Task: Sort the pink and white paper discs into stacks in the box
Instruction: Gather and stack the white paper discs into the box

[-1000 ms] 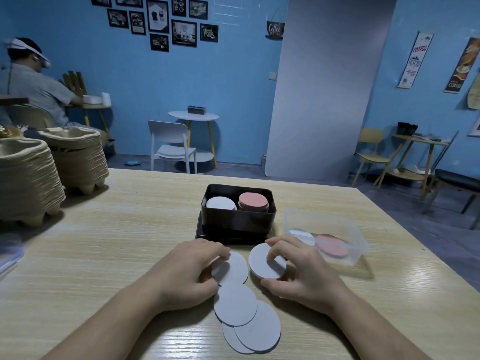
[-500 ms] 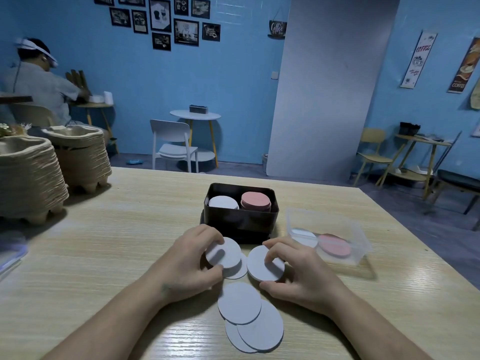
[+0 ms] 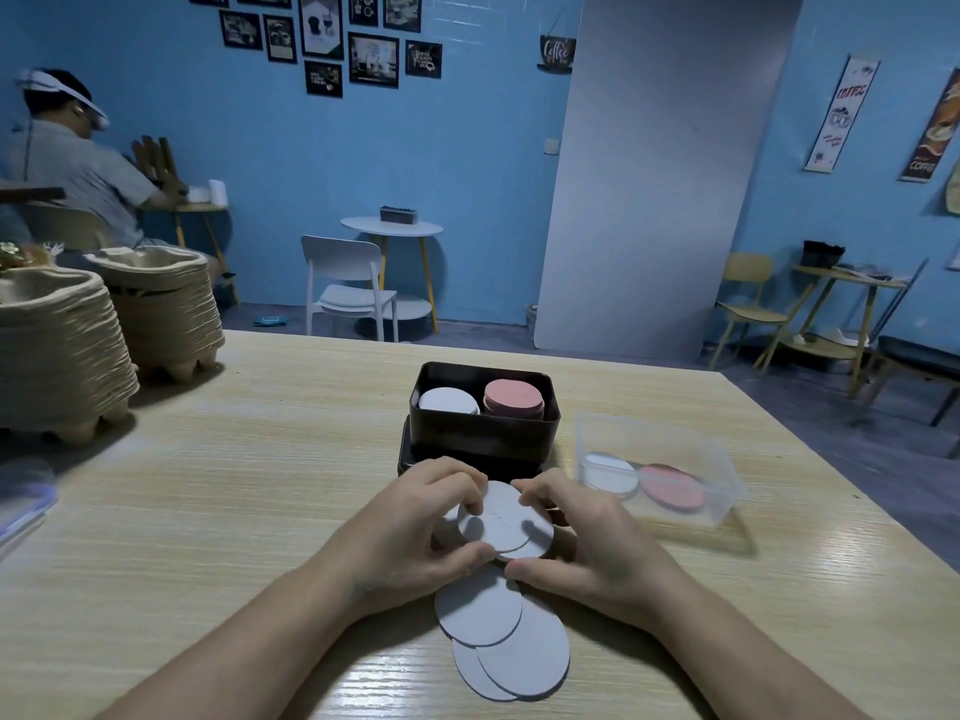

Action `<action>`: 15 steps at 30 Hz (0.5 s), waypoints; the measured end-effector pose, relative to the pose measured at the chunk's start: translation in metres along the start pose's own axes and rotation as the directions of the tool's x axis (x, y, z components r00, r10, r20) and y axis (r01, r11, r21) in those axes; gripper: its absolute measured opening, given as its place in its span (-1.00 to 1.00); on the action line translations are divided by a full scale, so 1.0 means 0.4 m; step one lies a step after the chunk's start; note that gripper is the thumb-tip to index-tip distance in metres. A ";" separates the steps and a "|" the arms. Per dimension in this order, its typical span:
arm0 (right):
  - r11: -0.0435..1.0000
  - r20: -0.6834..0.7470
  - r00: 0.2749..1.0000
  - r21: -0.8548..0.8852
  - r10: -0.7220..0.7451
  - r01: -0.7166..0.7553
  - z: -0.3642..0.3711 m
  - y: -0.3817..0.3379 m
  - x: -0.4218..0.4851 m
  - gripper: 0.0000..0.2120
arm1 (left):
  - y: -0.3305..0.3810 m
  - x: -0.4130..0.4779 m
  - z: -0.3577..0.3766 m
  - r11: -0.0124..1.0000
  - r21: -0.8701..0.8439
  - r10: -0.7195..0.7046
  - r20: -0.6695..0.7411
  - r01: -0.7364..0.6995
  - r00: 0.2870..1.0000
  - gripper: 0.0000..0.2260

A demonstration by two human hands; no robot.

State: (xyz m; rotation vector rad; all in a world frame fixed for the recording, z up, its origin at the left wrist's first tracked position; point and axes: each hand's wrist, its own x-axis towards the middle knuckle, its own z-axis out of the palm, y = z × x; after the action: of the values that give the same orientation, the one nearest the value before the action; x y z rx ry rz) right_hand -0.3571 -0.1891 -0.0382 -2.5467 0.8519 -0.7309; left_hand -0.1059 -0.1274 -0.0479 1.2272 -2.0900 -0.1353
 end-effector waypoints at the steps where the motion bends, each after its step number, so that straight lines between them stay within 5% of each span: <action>1: 1.000 -0.004 1.000 -0.002 -0.007 0.006 0.001 0.000 0.001 -0.46 | 0.001 0.002 0.003 1.000 0.010 0.010 -0.008 -0.010 1.000 -0.73; 15: 0.989 -0.082 0.986 -0.006 -0.147 0.147 0.002 -0.009 0.003 -0.65 | 0.009 0.006 0.009 0.996 -0.074 0.045 -0.013 -0.046 0.999 -0.75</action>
State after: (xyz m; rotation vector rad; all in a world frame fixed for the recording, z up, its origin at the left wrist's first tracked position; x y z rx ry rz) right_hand -0.3542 -0.1872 -0.0365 -2.6162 0.6937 -0.8855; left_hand -0.1114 -0.1282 -0.0480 1.1330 -2.0834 -0.1829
